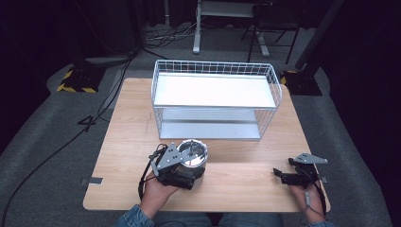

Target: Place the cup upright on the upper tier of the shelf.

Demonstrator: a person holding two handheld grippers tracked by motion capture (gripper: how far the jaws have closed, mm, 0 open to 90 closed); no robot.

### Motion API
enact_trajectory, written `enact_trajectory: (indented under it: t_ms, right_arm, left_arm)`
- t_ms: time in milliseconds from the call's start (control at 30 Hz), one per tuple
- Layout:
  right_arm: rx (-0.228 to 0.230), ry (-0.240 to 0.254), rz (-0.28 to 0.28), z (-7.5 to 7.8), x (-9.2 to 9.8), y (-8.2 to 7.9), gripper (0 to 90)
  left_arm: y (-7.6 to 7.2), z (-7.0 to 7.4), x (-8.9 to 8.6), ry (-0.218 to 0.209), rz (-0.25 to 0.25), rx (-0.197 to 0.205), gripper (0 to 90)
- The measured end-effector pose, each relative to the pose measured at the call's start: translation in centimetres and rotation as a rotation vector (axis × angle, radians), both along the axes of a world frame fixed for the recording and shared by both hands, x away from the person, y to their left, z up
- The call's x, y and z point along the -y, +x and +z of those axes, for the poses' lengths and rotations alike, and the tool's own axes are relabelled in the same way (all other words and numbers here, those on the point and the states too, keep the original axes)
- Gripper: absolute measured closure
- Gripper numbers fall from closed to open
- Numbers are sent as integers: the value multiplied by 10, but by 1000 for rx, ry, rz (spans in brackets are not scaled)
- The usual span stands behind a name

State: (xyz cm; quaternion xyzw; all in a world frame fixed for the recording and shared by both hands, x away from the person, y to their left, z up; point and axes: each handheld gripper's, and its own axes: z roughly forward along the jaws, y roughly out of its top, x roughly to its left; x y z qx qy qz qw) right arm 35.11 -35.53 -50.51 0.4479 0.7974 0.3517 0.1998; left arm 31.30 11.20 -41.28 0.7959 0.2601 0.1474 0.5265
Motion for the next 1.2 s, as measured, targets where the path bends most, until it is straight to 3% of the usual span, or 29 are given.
enact_trajectory:
  t_ms: [700, 1200]
  right_arm:
    - [3, 0, -2, 0, 0, 0, 172]
    - [3, 0, -4, 0, 0, 0, 174]
  left_arm:
    - [21, 49, -8, -65, 2, -10, 37]
    - [39, 87, -10, -72, 18, 38, 37]
